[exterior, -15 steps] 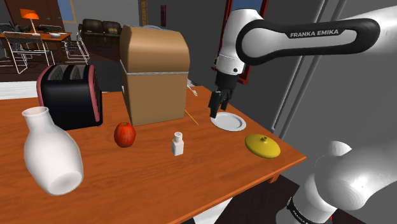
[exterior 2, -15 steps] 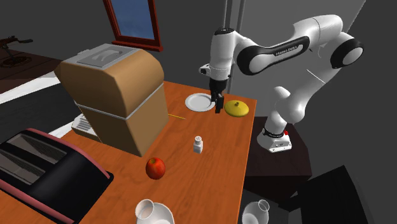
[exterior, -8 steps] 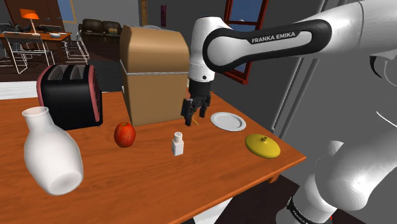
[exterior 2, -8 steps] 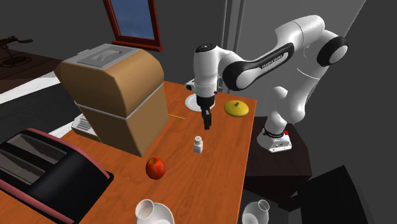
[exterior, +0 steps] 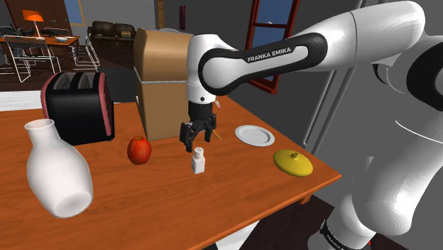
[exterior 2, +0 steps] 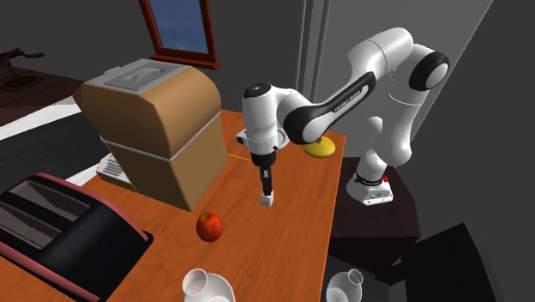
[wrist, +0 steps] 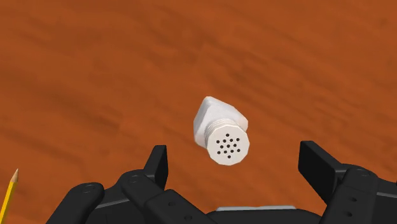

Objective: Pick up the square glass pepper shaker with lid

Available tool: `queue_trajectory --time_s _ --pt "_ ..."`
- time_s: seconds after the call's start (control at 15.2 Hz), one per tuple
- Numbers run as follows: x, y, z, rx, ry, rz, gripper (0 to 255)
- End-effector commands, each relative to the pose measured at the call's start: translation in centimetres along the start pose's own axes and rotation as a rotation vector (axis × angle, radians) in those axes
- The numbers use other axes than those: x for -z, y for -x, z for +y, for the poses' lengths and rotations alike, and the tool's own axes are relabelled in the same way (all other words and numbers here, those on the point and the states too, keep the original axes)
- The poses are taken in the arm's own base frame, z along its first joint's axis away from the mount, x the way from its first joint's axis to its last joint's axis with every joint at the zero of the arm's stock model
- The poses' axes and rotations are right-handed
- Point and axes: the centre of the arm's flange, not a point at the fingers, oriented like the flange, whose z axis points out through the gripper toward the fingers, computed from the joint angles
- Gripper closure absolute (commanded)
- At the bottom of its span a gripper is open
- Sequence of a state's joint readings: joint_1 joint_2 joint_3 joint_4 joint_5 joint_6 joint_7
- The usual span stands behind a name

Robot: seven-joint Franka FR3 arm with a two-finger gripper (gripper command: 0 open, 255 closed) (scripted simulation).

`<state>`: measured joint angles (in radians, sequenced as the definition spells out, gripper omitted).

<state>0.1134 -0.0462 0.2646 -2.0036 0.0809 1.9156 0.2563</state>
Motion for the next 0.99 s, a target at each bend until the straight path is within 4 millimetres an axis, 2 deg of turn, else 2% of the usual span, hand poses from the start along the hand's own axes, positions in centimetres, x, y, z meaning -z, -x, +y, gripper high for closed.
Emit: queue_trajectory --time_s 0.0,0.2,0.33,0.4,0.92 --pt "-1.0 -0.3 0.0 -0.001 0.000 0.000 0" --pt "-2.6 -0.4 0.1 -0.001 0.000 0.000 0" --pt "-2.9 -0.4 0.1 -0.001 0.000 0.000 0" --pt "-2.8 -0.4 0.1 -0.001 0.000 0.000 255" --pt "-2.8 -0.4 0.1 -0.001 0.000 0.000 255"
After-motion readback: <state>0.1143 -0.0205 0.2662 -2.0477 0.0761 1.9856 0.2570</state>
